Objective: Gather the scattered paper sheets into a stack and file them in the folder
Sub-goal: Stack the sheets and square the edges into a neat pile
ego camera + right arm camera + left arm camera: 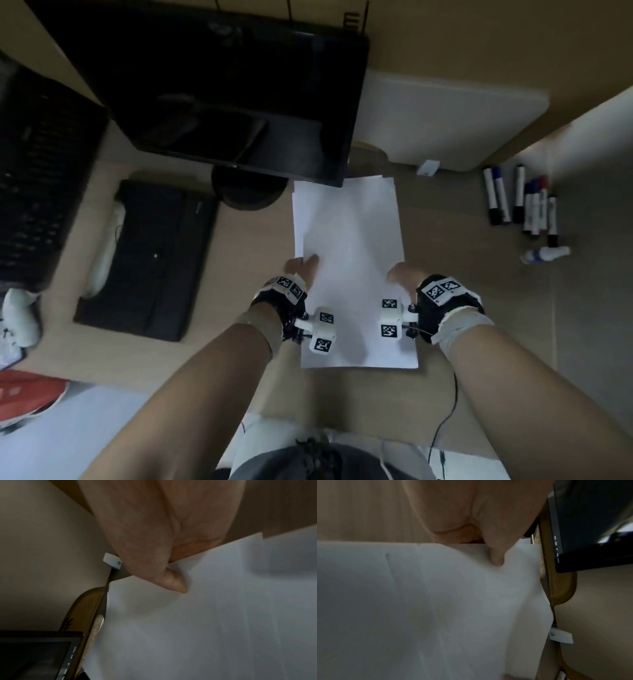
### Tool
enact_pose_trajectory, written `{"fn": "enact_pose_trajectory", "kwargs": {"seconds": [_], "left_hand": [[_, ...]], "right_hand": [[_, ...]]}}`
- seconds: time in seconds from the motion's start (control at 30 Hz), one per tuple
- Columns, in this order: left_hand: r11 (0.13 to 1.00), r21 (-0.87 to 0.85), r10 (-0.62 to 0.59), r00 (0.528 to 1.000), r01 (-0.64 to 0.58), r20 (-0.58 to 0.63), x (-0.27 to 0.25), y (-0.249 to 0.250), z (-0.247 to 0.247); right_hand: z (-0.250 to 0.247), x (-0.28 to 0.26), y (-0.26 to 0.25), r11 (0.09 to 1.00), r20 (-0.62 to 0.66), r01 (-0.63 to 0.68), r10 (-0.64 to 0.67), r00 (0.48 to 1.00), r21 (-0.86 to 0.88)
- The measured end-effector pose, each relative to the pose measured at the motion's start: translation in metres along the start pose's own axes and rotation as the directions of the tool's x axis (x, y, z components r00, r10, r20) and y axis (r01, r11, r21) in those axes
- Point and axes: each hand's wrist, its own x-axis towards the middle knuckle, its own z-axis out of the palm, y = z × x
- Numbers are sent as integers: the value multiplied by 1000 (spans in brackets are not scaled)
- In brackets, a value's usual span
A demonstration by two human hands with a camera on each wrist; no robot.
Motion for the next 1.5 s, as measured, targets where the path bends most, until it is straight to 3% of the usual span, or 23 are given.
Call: {"fn": "enact_pose_trajectory", "kwargs": {"seconds": [0.07, 0.13, 0.2, 0.4, 0.5, 0.57, 0.77, 0.87, 1.0, 1.13, 1.2, 1.37, 1.5], "left_hand": [[1000, 14, 16, 1000, -16, 18, 12, 6, -8], [1000, 2, 2, 999, -2, 33, 25, 8, -15], [1000, 16, -26, 999, 26, 18, 30, 15, -19], [982, 153, -83, 983, 108, -165, 35, 25, -21], [990, 66, -124, 991, 126, -43, 58, 19, -19], [989, -5, -147, 989, 147, -30, 80, 5, -13], [965, -177, -174, 977, 195, 126, 29, 26, -15], [978, -132, -135, 971, 162, 195, 21, 15, -1], [988, -103, -104, 989, 114, 104, 34, -8, 19], [988, -44, -147, 989, 147, -7, 5, -12, 30], [988, -20, -153, 986, 152, -66, -8, -17, 31], [973, -189, -142, 990, 135, -24, 0, -26, 32], [984, -139, -104, 993, 111, 53, 8, -30, 19]], "right_hand": [[-3, 4, -16, 953, 61, -15, -4, 998, 302], [-5, 13, -24, 929, -7, -2, 5, 1000, 370], [-2, 27, -29, 947, -92, -29, 61, 994, 321], [9, 85, -18, 966, -162, 22, 21, 987, 259], [4, 50, -36, 958, -73, 33, -12, 997, 284], [2, 37, -41, 957, -41, 27, -16, 999, 289], [9, 23, -26, 974, -12, -30, 33, 999, 225], [14, 21, -9, 986, 1, -49, 49, 999, 161], [20, 19, 16, 951, -5, -66, 71, 997, 303], [31, 11, 40, 940, -90, -67, 102, 991, 334], [33, 6, 46, 915, -54, -49, 77, 996, 402], [37, -3, 41, 892, -35, -14, 34, 999, 453], [47, -5, 47, 890, -146, 35, 36, 989, 455]]}}
